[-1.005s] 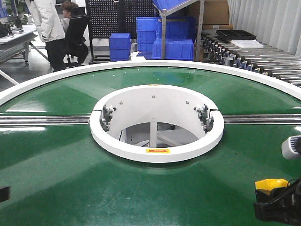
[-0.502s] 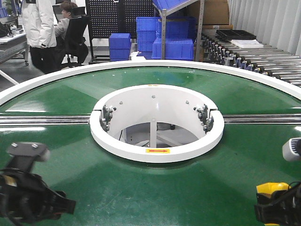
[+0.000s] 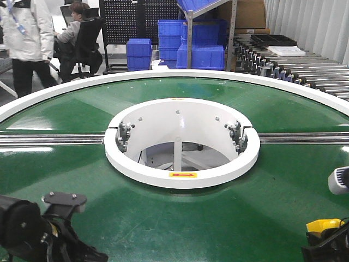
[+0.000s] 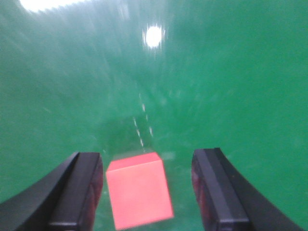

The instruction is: Pick red and yellow blocks into blue bin

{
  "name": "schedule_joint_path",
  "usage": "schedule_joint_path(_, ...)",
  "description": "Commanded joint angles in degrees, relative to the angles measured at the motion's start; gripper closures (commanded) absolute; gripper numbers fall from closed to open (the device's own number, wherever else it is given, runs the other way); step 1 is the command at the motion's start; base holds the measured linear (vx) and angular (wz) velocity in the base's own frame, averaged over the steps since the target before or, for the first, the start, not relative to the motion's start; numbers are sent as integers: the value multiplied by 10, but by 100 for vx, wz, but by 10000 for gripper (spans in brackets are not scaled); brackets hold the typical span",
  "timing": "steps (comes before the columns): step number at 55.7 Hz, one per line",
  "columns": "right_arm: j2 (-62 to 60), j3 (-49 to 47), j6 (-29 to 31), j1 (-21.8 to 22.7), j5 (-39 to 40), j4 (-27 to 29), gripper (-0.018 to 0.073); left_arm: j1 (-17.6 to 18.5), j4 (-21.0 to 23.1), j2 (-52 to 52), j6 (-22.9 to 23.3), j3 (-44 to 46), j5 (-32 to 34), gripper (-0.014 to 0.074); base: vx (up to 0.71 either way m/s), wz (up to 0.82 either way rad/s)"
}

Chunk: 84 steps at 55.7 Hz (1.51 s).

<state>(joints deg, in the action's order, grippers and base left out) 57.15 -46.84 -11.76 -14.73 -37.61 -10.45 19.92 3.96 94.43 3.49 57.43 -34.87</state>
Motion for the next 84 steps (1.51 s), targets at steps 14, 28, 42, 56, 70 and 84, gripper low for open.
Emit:
schedule_joint_path(14, -8, -16, -1, 2, 35, -15, 568, 4, -10, 31, 36, 17, 19, 83, 0, 0)
schedule_joint_path(28, -8, -16, -1, 2, 35, -15, 568, 4, -9, 52, 36, 17, 15, 116, 0, 0)
schedule_joint_path(42, -8, -16, -1, 2, 35, -15, 568, 4, -9, 45, 34, 17, -1, 432, 0, 0)
schedule_joint_path(56, -8, -16, -7, 2, 35, -1, 568, 4, -10, -59, -1, 17, 33, 603, 0, 0)
schedule_joint_path(70, -10, -32, -7, 2, 52, 0, 568, 4, -44, -250, -10, 17, 100, 597, 0, 0)
schedule_joint_path(84, -53, -38, -7, 2, 77, 0, 568, 4, -123, -399, -9, -7, 124, 597, 0, 0)
